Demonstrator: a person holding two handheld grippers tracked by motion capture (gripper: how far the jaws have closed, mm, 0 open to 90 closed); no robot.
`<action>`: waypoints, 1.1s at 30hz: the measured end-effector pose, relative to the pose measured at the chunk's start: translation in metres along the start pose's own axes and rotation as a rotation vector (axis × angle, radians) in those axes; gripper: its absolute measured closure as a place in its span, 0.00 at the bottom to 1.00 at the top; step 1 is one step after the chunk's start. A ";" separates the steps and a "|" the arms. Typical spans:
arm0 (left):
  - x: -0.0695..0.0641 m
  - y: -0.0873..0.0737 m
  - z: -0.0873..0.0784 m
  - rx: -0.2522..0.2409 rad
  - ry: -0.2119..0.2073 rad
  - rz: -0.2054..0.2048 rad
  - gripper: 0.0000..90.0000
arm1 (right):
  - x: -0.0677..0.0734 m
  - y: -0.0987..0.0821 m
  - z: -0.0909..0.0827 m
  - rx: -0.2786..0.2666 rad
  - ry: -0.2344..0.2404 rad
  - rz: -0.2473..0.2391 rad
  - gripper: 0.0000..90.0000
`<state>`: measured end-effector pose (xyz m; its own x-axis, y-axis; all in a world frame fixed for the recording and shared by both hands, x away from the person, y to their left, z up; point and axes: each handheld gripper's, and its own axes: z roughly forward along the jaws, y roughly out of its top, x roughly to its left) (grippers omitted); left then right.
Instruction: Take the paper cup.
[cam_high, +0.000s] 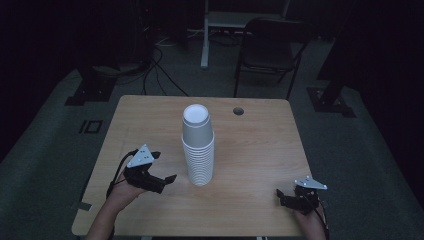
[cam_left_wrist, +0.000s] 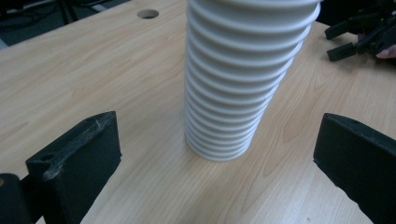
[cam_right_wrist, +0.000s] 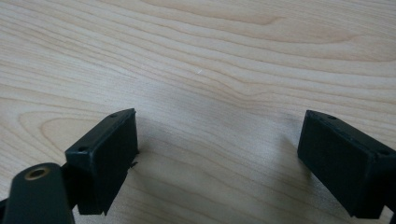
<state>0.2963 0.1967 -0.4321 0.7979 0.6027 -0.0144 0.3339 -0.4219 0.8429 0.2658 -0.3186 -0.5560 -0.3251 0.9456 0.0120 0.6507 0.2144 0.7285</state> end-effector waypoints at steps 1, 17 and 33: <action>-0.001 0.003 0.000 -0.005 -0.003 0.003 0.01 | 0.000 0.000 0.000 0.000 0.000 0.000 0.13; -0.007 0.034 0.007 -0.072 -0.051 0.019 0.01 | 0.000 0.000 0.000 0.000 0.000 0.000 0.13; -0.007 0.059 0.012 -0.120 -0.060 0.041 0.01 | 0.000 0.000 0.000 0.000 0.000 0.000 0.13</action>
<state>0.3160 0.1597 -0.3889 0.8397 0.5430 -0.0076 0.2405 -0.3593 0.9017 0.2658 -0.3186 -0.5559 -0.3249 0.9457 0.0125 0.6508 0.2140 0.7285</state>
